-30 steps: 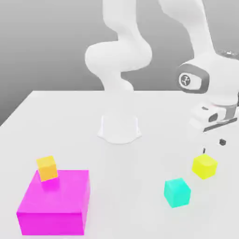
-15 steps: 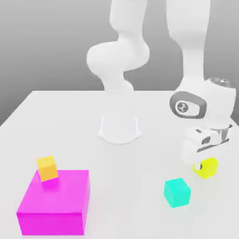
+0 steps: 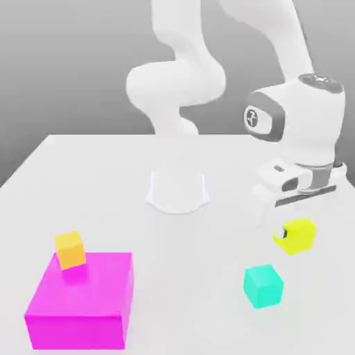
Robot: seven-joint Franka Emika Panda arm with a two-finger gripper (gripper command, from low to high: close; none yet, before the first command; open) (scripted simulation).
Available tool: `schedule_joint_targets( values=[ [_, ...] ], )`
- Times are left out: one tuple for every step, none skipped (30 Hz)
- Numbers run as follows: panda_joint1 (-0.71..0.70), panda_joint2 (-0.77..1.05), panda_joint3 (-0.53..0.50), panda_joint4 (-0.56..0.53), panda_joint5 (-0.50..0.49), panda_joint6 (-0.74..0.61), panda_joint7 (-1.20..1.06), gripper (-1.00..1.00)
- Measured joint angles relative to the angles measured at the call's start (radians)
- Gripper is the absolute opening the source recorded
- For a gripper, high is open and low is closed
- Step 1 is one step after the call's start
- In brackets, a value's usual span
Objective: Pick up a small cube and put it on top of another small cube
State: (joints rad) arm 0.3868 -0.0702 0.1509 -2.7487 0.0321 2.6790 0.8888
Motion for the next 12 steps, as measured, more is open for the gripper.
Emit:
schedule_joint_targets(
  values=[
    [-0.015, -0.009, -0.013, 0.005, -0.002, -0.015, -0.023, -1.0],
    [-0.029, -0.018, -0.027, 0.011, -0.004, -0.028, -0.045, -1.0],
    [-0.041, -0.021, -0.039, 0.016, -0.008, -0.036, -0.064, -1.0],
    [-0.049, -0.004, -0.045, 0.018, -0.012, -0.023, -0.071, -1.0],
    [-0.052, 0.022, -0.048, 0.02, -0.017, 0.002, -0.073, -1.0],
    [-0.054, 0.053, -0.05, 0.021, -0.024, 0.031, -0.07, -1.0],
    [-0.058, 0.086, -0.049, 0.022, -0.033, 0.064, -0.065, -1.0],
    [-0.057, 0.121, -0.051, 0.023, -0.044, 0.098, -0.058, -1.0],
    [-0.055, 0.157, -0.056, 0.023, -0.057, 0.133, -0.049, -1.0],
    [-0.054, 0.176, -0.058, 0.024, -0.064, 0.151, -0.044, 1.0],
    [-0.054, 0.176, -0.058, 0.024, -0.064, 0.151, -0.044, 1.0],
    [-0.054, 0.176, -0.058, 0.024, -0.064, 0.151, -0.044, 1.0]
  ],
)
